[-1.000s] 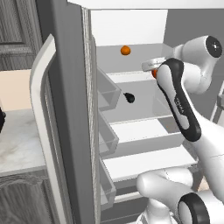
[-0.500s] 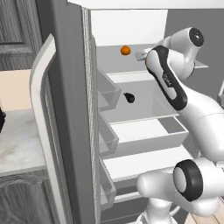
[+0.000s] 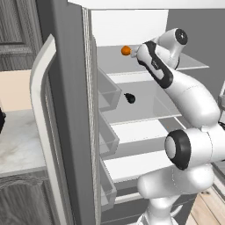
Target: Place the apple in the correct fridge rack based on whether it is a fruit or vegetable. Finally, close the fridge door.
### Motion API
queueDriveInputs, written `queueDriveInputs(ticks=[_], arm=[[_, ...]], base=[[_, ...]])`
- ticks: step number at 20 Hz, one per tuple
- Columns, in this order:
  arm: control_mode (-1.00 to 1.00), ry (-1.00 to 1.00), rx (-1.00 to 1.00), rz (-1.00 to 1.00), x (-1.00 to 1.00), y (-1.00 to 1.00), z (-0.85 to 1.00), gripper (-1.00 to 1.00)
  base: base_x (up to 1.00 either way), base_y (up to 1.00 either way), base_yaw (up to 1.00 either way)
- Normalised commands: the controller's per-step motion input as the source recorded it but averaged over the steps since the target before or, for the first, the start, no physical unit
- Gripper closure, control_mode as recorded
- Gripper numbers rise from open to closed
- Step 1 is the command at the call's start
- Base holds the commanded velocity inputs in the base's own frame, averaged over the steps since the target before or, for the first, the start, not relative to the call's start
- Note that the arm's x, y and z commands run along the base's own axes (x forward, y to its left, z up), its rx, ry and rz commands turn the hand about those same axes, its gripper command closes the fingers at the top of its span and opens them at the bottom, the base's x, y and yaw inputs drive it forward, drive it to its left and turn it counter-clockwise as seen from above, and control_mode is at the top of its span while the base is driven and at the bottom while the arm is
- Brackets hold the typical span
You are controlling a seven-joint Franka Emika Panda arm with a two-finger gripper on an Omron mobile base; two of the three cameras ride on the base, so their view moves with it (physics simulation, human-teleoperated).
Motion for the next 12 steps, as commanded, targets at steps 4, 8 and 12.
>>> queueDriveInputs(ticks=[4,8,12], arm=[[-1.00,0.04,0.00,0.00,0.90,0.00,-0.07,1.00],[-1.00,0.01,0.00,0.00,0.73,0.00,-0.33,-1.00],[-1.00,-0.06,-0.02,0.00,0.18,0.00,-0.34,-1.00]], base=[[0.00,0.00,0.00],[0.00,0.00,0.00],[0.00,0.00,0.00]])
